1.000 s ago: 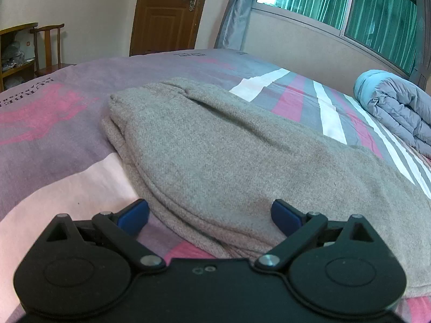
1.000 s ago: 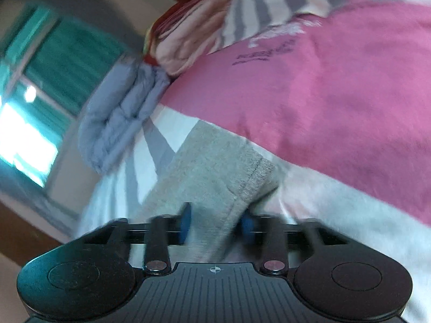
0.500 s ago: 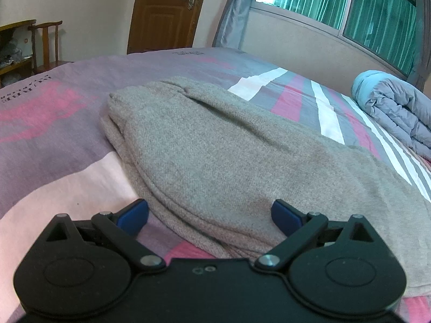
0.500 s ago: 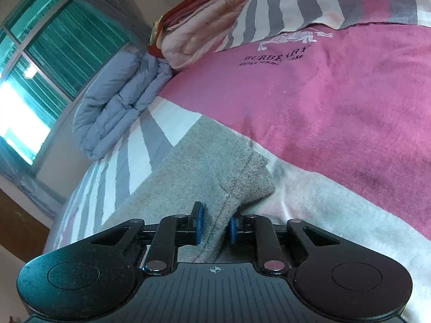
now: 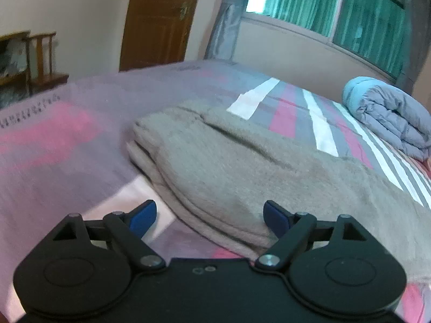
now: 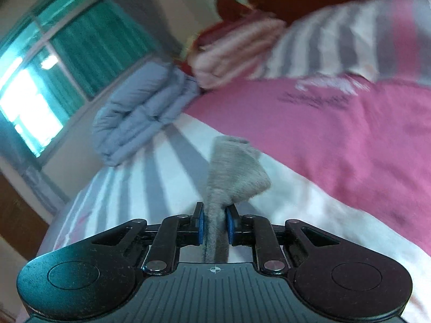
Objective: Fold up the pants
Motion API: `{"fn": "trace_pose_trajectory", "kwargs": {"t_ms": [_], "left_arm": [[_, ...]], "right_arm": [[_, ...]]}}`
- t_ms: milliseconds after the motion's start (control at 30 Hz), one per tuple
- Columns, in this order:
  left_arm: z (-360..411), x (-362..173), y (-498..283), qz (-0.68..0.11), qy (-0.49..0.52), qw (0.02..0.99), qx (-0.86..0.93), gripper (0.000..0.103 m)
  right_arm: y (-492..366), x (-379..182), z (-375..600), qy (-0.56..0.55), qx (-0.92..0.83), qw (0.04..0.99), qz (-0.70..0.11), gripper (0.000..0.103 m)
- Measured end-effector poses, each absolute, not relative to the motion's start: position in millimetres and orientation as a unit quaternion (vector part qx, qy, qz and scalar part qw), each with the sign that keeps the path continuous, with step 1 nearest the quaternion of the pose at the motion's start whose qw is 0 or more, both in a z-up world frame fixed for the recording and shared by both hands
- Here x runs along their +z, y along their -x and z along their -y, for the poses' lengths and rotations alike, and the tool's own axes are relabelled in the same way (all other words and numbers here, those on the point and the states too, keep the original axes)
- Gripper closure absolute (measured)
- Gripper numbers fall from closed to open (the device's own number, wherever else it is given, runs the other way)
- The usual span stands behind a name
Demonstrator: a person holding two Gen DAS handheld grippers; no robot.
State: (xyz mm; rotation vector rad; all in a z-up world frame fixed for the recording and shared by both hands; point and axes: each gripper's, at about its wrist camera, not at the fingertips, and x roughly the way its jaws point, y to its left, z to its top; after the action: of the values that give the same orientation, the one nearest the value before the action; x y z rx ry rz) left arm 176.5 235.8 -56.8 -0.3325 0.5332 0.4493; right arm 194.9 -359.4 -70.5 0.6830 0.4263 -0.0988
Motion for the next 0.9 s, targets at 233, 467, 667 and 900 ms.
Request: {"fn": "trace_pose_trajectory", "kwargs": {"t_ms": [233,467,667,900], "left_arm": [[-259,-52,-152,-0.261,0.152,0.930,0.208,0.018],[-271,-60,-131,-0.269,0.157,0.929,0.200,0.018],[-267,-64,-125,-0.274,0.153,0.930,0.193,0.017],[-264,-65,-122,-0.274,0.150,0.931,0.188,0.016]], "right_arm": [[-210,-26,273,-0.280,0.022,0.943,-0.179,0.089],[-225,-17,137,-0.227,0.127,0.946,-0.192,0.089],[-219,-69,-15,-0.090,0.246,0.926,-0.273,0.089],[-209,-96,-40,-0.039,0.246,0.929,-0.274,0.086]]}}
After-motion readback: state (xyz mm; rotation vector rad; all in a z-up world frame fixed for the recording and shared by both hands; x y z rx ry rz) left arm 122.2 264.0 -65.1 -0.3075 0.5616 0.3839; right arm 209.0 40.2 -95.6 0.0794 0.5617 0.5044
